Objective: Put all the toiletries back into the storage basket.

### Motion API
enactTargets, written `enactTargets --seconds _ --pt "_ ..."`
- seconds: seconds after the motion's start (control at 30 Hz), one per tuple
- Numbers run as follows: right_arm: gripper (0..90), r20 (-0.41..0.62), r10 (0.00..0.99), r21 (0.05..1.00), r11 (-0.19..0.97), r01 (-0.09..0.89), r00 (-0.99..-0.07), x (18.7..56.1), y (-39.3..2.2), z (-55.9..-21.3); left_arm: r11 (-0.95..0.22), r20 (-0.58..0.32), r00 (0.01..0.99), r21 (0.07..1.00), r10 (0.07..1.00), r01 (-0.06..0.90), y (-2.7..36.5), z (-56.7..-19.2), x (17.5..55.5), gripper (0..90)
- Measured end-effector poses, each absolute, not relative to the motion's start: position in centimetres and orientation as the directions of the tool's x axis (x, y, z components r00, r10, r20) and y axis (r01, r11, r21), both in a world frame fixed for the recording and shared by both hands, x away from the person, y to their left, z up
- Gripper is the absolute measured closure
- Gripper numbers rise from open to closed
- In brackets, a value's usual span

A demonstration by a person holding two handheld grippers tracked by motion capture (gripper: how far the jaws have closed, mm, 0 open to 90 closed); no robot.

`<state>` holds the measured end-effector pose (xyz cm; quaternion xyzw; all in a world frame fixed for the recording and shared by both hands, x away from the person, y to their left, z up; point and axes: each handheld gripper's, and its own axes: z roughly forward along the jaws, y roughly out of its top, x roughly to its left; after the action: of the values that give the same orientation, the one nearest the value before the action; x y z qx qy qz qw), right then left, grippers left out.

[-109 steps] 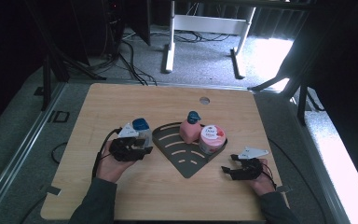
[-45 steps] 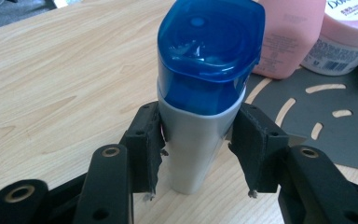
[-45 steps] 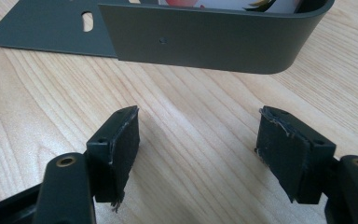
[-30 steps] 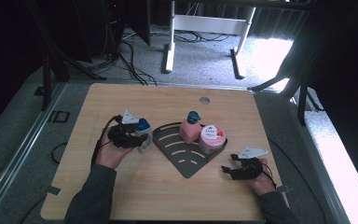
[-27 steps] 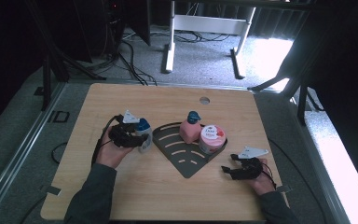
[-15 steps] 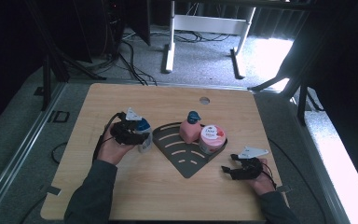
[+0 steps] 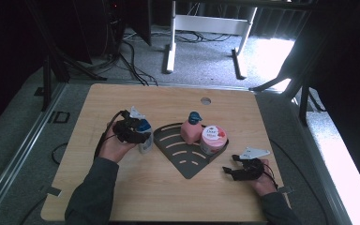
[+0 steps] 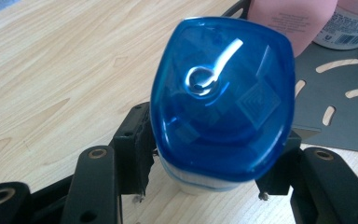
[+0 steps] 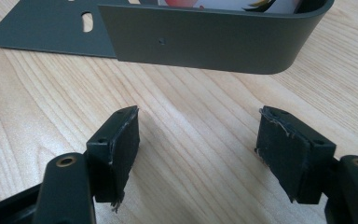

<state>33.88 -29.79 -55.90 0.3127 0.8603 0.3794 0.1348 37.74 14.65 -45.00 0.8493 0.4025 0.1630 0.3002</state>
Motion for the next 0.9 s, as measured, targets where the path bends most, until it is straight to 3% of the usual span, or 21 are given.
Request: enactTargets --seconds 0.9 --pt "29.4 0.005 0.639 0.737 0.517 0.435 -0.769 33.9 -29.8 -55.9 -0.589 0.073 0.665 0.541 0.744 0.600 13.3 -44.7 39.2 44.6"
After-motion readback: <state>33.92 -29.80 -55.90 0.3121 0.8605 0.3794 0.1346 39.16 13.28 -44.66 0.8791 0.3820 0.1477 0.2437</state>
